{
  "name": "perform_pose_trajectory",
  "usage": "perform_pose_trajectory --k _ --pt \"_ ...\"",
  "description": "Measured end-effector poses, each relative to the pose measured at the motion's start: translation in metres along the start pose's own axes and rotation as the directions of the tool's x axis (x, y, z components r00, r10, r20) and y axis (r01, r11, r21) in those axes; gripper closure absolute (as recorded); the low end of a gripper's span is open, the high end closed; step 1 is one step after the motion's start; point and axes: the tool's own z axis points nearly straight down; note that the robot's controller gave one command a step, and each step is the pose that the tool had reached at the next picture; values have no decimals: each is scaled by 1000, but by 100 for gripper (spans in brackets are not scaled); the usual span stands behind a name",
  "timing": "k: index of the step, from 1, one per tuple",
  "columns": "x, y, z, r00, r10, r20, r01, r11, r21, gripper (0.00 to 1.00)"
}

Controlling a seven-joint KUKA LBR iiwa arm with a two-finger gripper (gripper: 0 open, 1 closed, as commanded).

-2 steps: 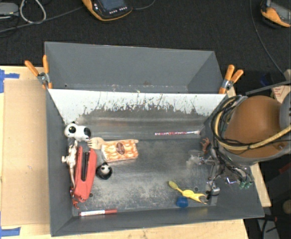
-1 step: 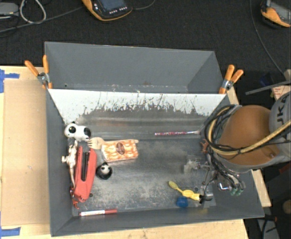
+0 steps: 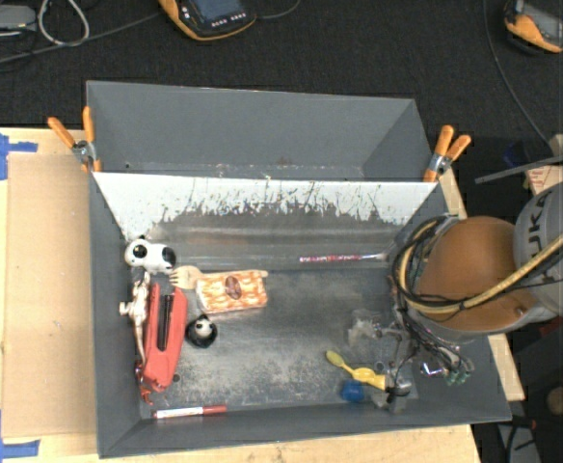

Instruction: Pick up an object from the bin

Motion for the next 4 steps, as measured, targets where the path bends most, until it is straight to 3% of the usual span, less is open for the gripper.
perform_pose_trajectory --k 1,2,4 --pt "-6 1 10 995 95 -7 -95 995 -1 0" --pt "7 -1 14 998 70 0 -70 998 -1 100" --pt "7 -1 13 997 78 0 -78 997 -2 100"
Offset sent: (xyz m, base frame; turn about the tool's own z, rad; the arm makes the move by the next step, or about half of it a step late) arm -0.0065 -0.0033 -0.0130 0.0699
